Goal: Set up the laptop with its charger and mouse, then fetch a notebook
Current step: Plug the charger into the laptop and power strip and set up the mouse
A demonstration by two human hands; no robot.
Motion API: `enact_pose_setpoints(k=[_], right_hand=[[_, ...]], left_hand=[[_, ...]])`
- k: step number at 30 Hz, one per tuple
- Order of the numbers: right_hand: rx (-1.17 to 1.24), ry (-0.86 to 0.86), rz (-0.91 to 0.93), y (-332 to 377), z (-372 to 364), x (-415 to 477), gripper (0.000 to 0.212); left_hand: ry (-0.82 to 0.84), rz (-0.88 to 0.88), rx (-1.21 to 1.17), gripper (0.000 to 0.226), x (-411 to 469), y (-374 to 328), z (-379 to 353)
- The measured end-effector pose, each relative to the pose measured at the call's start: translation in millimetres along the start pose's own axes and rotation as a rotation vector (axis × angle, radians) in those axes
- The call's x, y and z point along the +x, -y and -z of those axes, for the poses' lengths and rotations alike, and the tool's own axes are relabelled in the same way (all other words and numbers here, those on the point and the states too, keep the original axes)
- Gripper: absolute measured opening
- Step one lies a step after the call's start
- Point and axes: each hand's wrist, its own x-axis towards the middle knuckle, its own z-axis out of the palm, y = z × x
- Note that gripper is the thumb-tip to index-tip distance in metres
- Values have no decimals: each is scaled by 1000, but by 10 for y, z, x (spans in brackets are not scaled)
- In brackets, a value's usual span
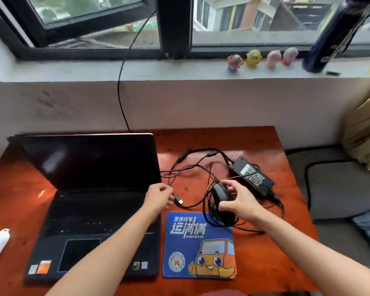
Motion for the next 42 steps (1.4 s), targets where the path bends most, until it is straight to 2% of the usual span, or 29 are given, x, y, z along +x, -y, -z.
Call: enact_pose_setpoints(k=[3, 5, 7, 9, 11, 16, 19, 24, 28, 30, 32, 34, 35, 37, 39, 40, 42], right_hand=[[-149, -387, -64, -126, 69, -116, 81], [-189, -486, 1, -104, 159, -132, 79], [-171, -400, 87, -57, 278, -147, 76], [-68, -185, 119, -31, 313, -204, 72], [-17, -40, 108, -104, 272, -269, 70], [-80, 120, 70, -369, -22, -387, 68], [-146, 170, 43, -496, -162, -419, 62], [-351, 192, 73, -622, -211, -337, 74], [-538, 203, 58, -744, -66, -187, 52], [-489, 105, 87, -725, 30, -132, 34], [-392, -123, 181, -580, 112, -32, 18], [-287, -306, 293, -310, 191, 116, 15], [-254, -315, 343, -156, 212, 182, 19], [-244, -152, 413, 188, 169, 312, 36], [-266, 115, 382, 410, 37, 405, 47], [-285, 219, 373, 491, -72, 433, 41], [-370, 272, 350, 524, -258, 484, 11]], left_hand=[[98, 29, 15, 13, 12, -97, -189], [161, 46, 41, 12, -1, -107, -316], [214, 58, 37, 12, -11, -136, -453], [261, 84, -39, 16, -19, -178, -558], [296, 116, -146, 22, -21, -255, -638], [368, 184, -352, 24, 42, -413, -691], [394, 226, -411, 16, 39, -455, -677], [316, 155, -338, 16, 8, -410, -652], [254, 31, -165, 16, -57, -447, -446], [284, -15, -124, 17, -121, -509, -297], [317, -72, -117, 18, -215, -616, -133], [346, -134, -122, 19, -325, -755, 20], [359, -168, -125, 18, -382, -833, 86], [358, -250, -132, 18, -505, -997, 257], [357, -319, -167, 19, -603, -1154, 412], [352, -352, -209, 19, -669, -1230, 529], [345, -397, -340, 18, -765, -1352, 770]])
